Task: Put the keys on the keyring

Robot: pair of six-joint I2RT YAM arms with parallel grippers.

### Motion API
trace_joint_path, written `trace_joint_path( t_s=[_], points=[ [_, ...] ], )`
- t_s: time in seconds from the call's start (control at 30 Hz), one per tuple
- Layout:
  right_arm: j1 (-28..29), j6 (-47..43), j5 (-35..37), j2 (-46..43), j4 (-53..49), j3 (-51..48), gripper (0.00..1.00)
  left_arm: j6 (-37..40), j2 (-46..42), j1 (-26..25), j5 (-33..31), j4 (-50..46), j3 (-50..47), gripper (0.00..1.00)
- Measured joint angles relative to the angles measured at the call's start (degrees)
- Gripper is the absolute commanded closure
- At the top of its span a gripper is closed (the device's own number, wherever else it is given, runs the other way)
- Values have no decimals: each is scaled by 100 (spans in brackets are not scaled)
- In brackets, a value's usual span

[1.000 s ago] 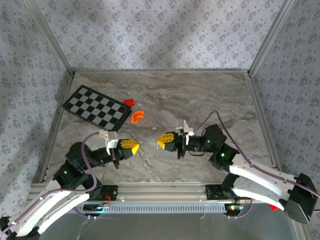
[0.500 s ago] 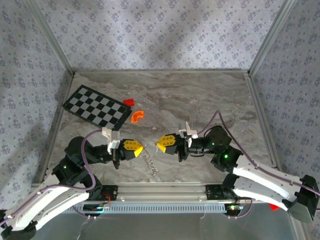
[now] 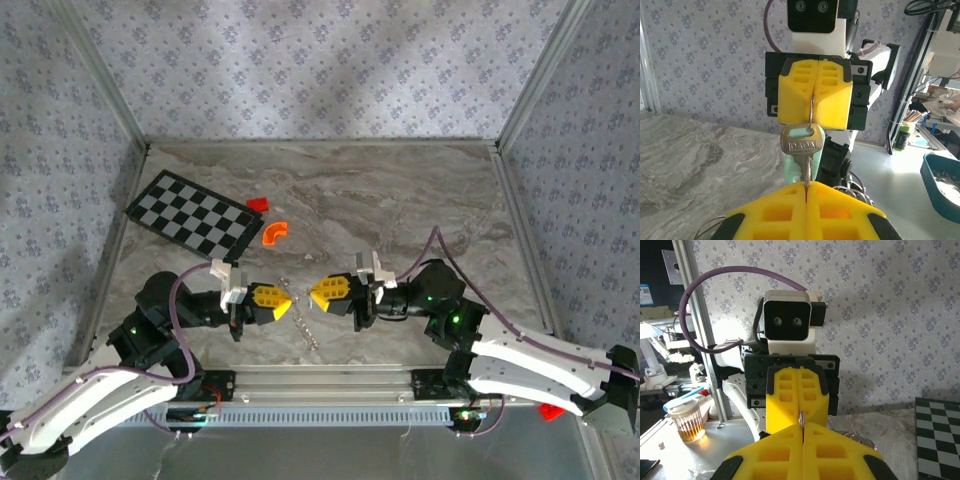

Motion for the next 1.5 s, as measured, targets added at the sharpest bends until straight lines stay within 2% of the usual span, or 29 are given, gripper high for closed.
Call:
trace_joint_path(
  t_s=[0.4,1.5],
  points=[
    [299,-260,518,-107,-302,-94,100,44,-223,-79,-98,0,-2,100],
    [671,-459,984,-138,-273,-203,100,188,-79,-175,-216,17,-52,100]
  ],
)
